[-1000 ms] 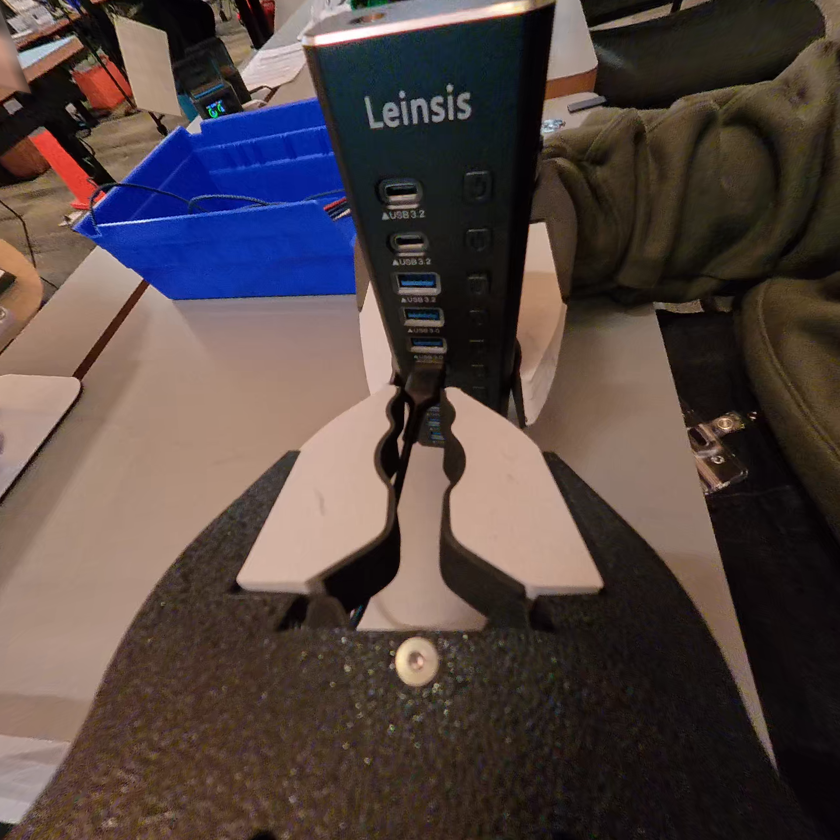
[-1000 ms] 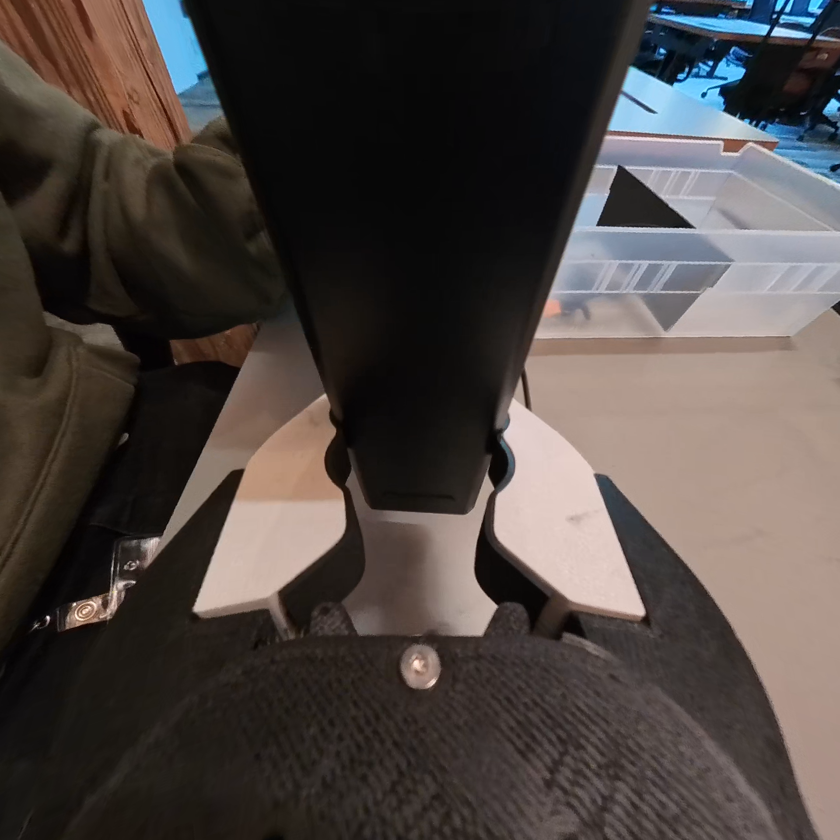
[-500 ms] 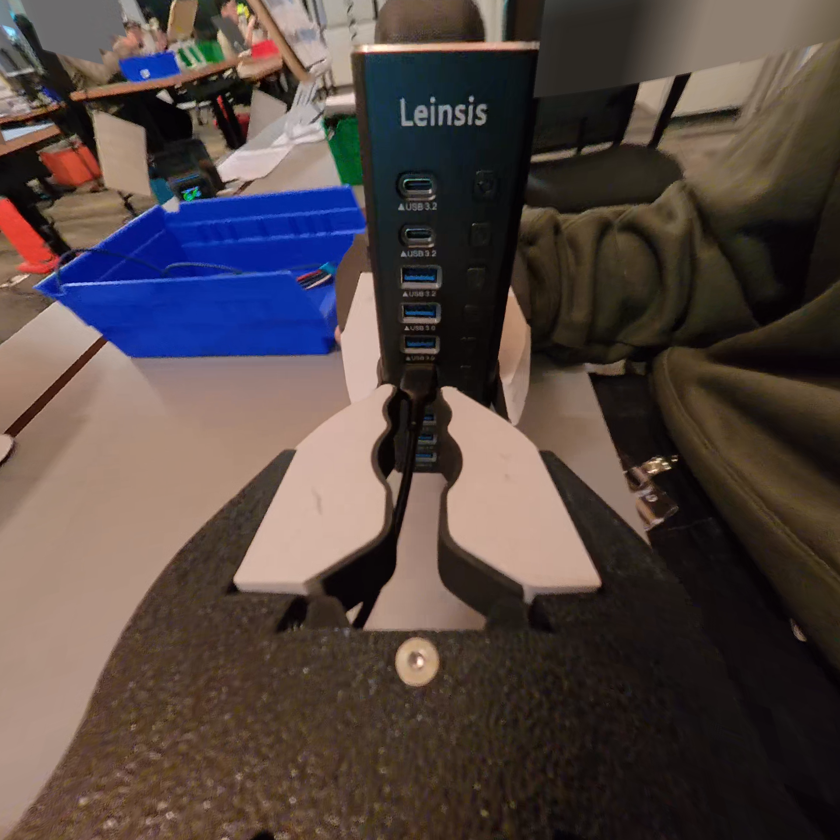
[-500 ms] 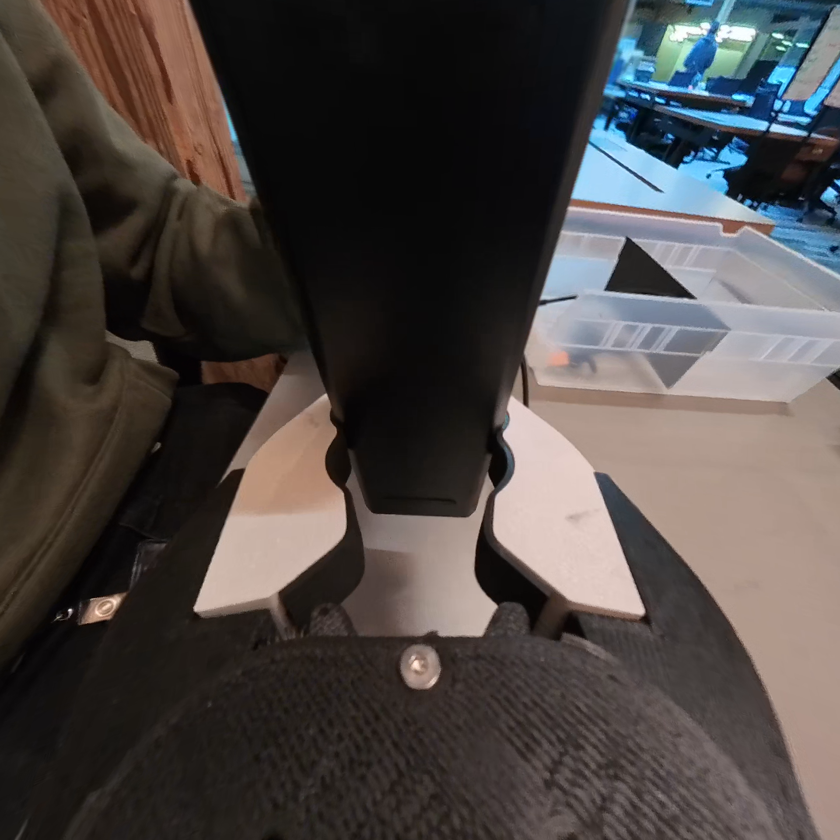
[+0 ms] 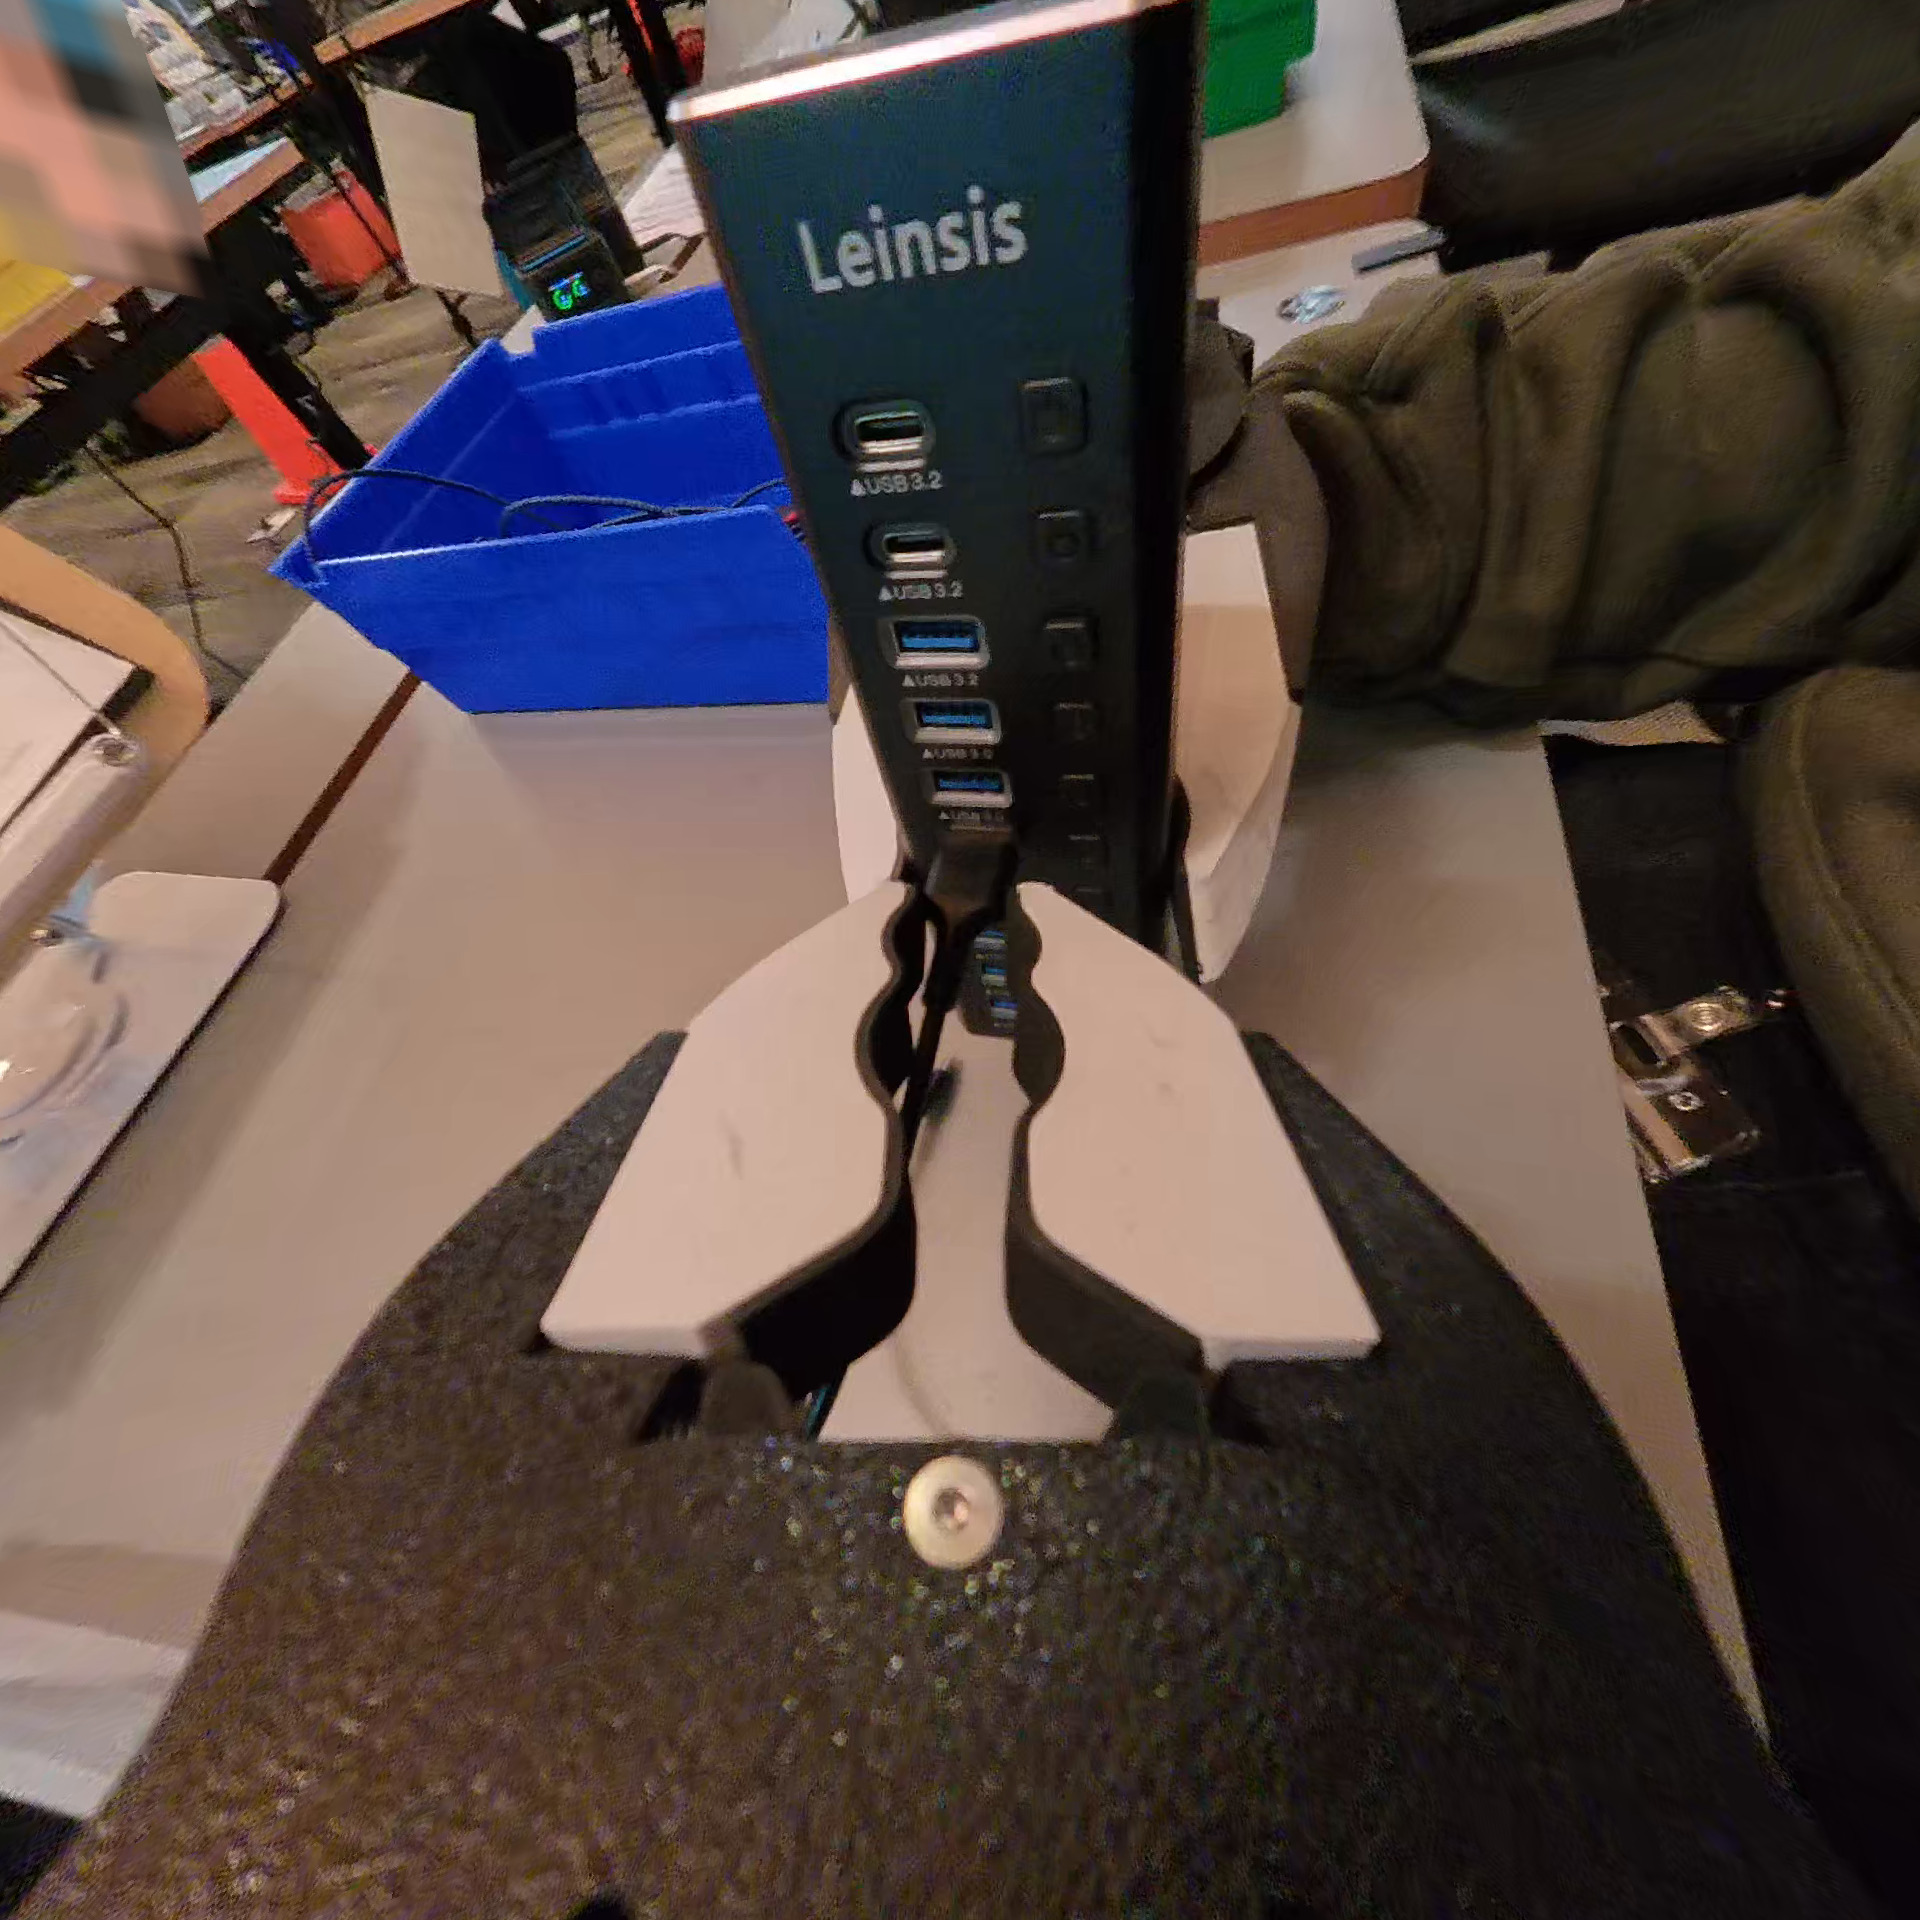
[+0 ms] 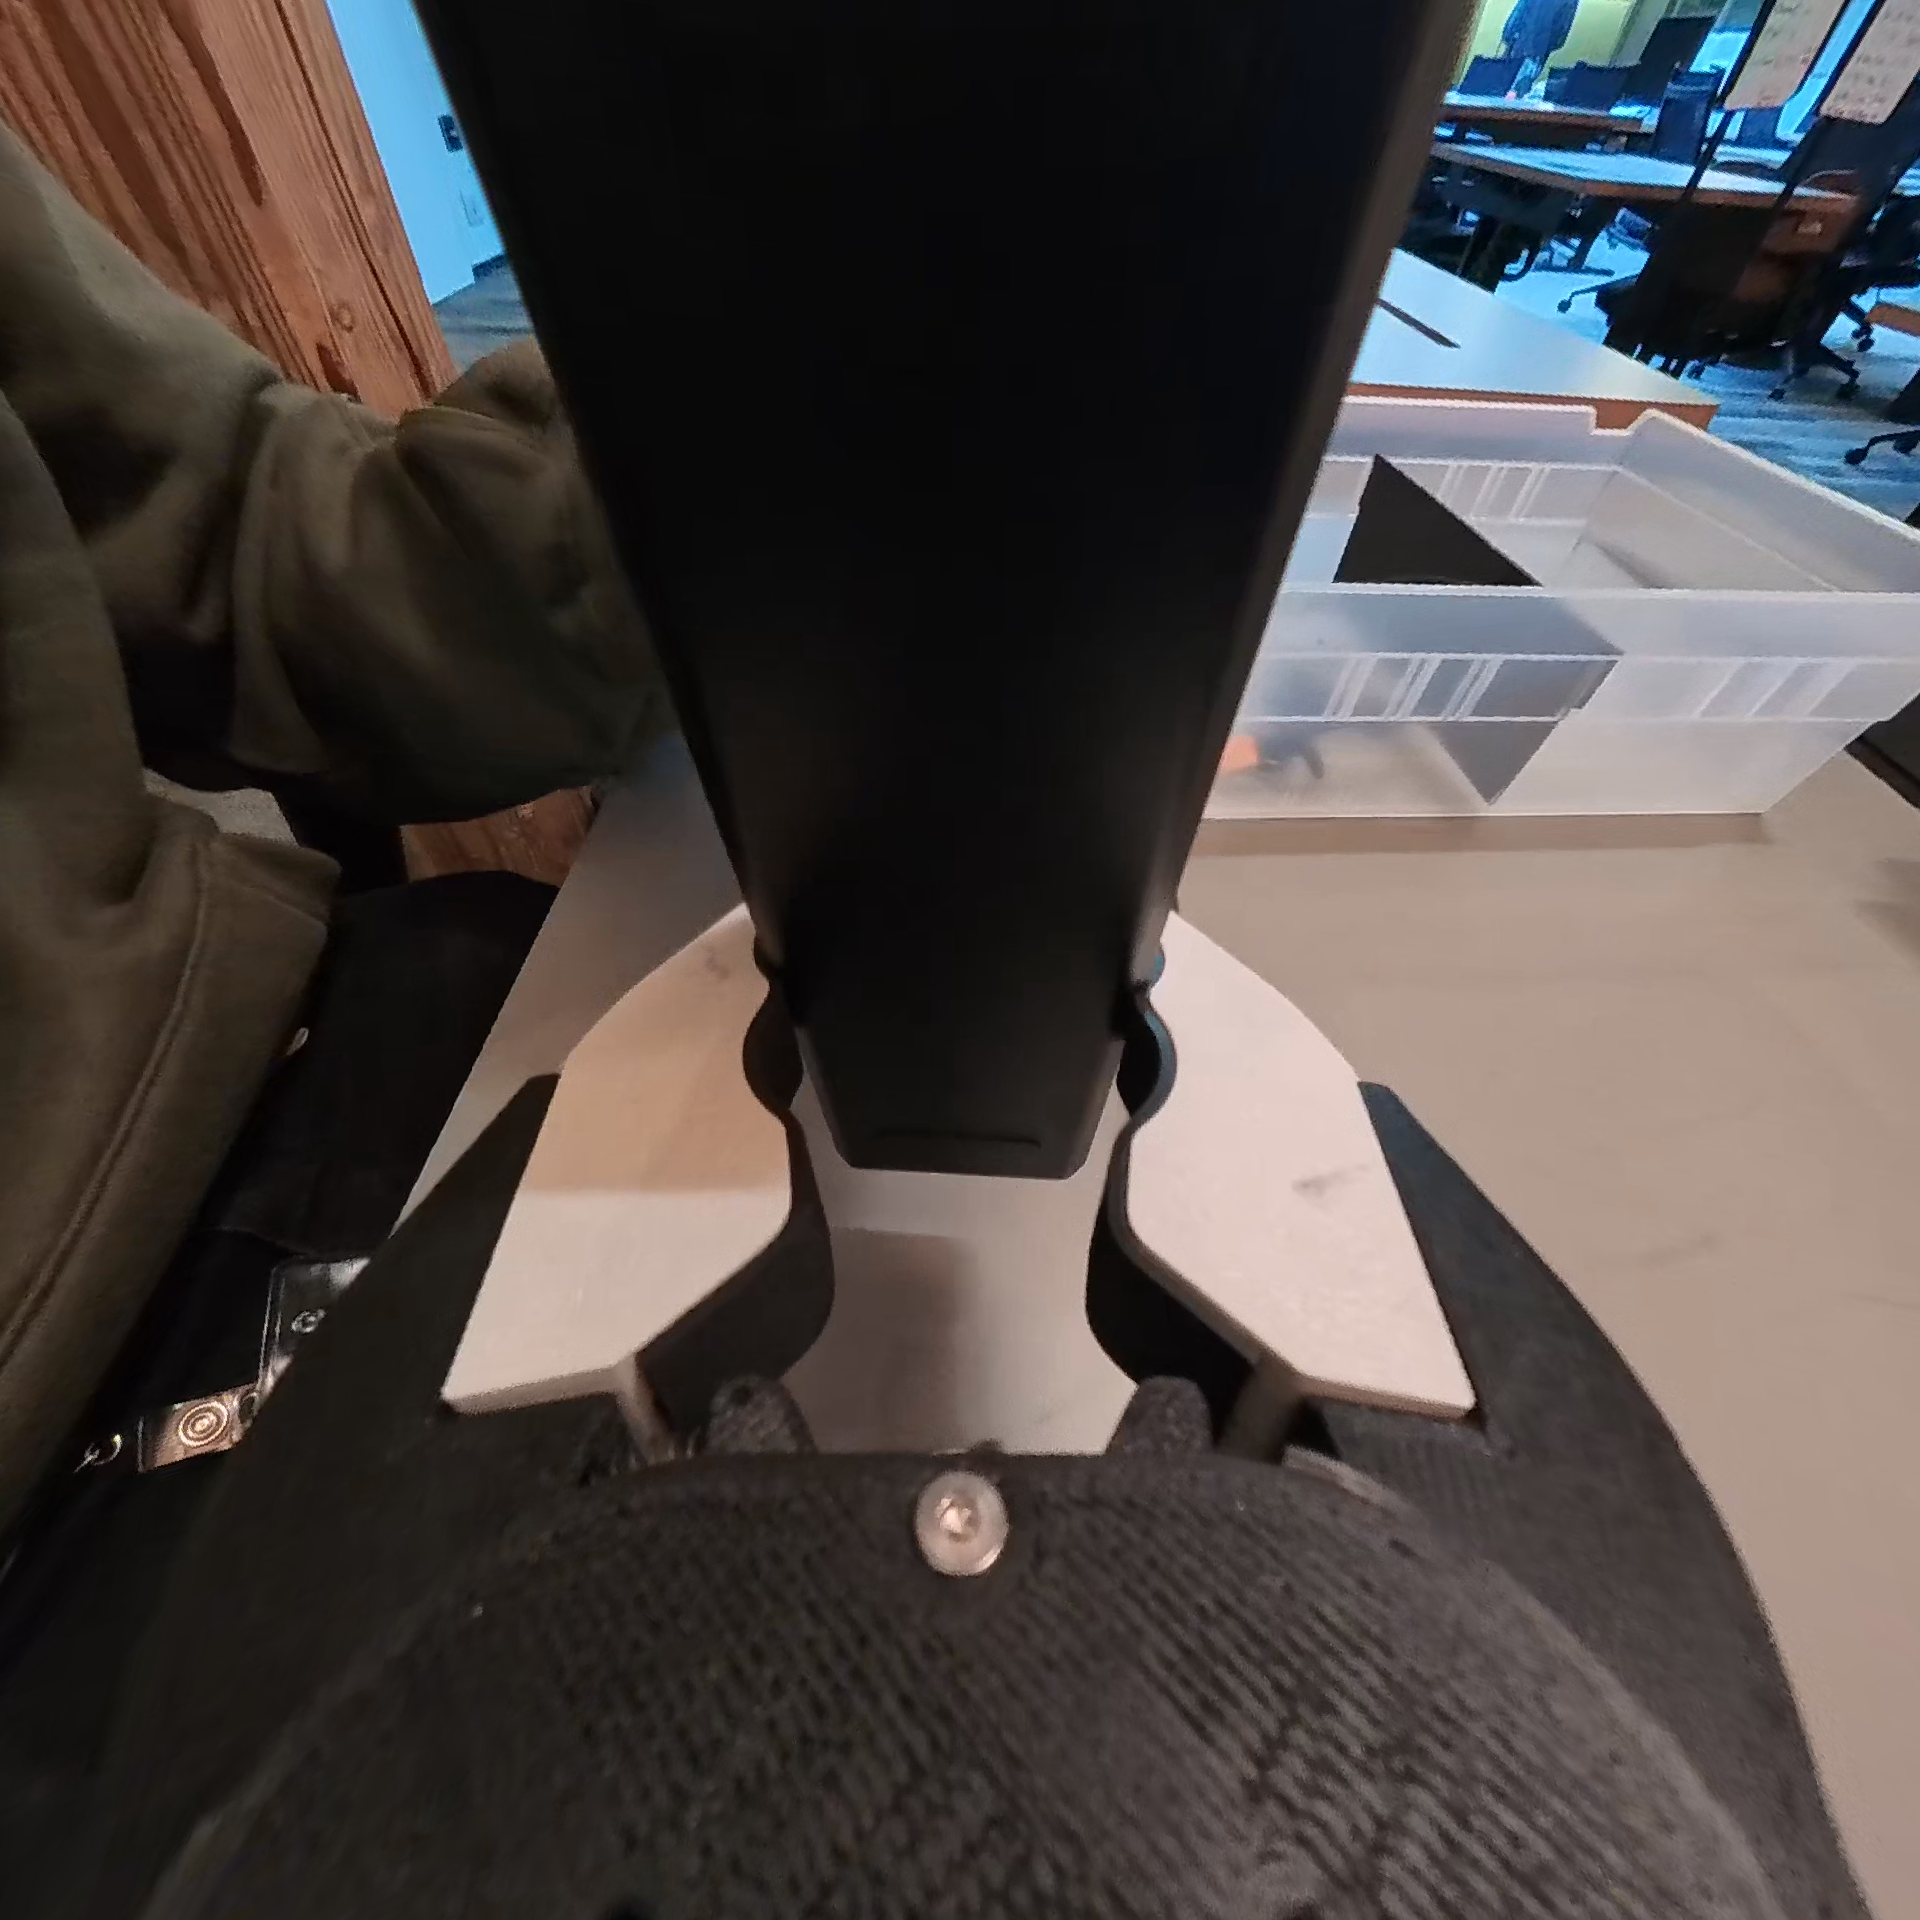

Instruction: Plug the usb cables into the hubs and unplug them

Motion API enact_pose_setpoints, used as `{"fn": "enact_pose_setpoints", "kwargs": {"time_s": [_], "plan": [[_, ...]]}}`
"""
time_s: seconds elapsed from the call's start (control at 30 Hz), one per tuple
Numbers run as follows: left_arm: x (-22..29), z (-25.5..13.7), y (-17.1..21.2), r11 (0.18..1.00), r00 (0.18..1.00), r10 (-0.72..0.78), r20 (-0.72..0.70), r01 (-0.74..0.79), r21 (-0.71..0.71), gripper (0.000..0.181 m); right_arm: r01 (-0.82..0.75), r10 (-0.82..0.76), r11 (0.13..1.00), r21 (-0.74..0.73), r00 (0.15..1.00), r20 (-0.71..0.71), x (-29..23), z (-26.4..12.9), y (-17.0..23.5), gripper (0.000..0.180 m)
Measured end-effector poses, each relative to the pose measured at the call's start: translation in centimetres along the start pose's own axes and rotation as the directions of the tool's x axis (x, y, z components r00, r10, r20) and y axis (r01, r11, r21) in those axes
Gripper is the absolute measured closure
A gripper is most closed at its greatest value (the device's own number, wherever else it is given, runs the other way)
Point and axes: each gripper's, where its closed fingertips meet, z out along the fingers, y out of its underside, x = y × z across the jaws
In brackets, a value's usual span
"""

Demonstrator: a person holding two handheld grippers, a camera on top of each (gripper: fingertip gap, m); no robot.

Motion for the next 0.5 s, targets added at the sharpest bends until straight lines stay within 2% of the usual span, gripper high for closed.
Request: {"fn": "enact_pose_setpoints", "kwargs": {"time_s": [0.03, 0.2, 0.3, 0.37, 0.43, 0.5], "plan": [[0.1, 0.0, 0.1, 1.0, 1.0, -0.007, -0.016, 0.007, 0.007, 0.168, 0.008, -0.008, 1.0, -0.004, 1.0, 0.007, -0.2, 0.0, 0.1, 0.119], [0.3, 0.1, 0.8, 1.0, 0.999, 0.011, -0.037, -0.011, -0.006, 0.167, 0.03, -0.03, 0.999, -0.025, 1.0, 0.0, 0.0, 0.2, 0.6, 0.119], [-0.3, 0.6, -0.8, 0.991, 0.998, -0.066, -0.012, 0.067, 0.115, 0.166, 0.013, -0.012, 0.999, 0.041, 1.0, -0.022, 0.7, -1.0, -0.4, 0.119], [-1.0, -0.2, -1.9, 0.98, 0.994, -0.111, 0.007, 0.108, 0.168, 0.151, 0.031, -0.03, 0.999, 0.014, 0.997, -0.065, 1.5, -2.0, -0.2, 0.119], [-3.4, -2.9, -2.4, 0.97, 0.984, -0.134, 0.117, 0.106, 0.217, 0.15, 0.028, -0.028, 1.0, -0.004, 0.993, -0.116, 2.4, -3.6, 0.2, 0.119], [-7.4, -7.3, -1.5, 0.953, 0.924, -0.245, 0.293, 0.174, 0.247, 0.149, 0.017, -0.013, 0.999, 0.028, 0.989, -0.148, 3.2, -5.3, -0.3, 0.119]]}}
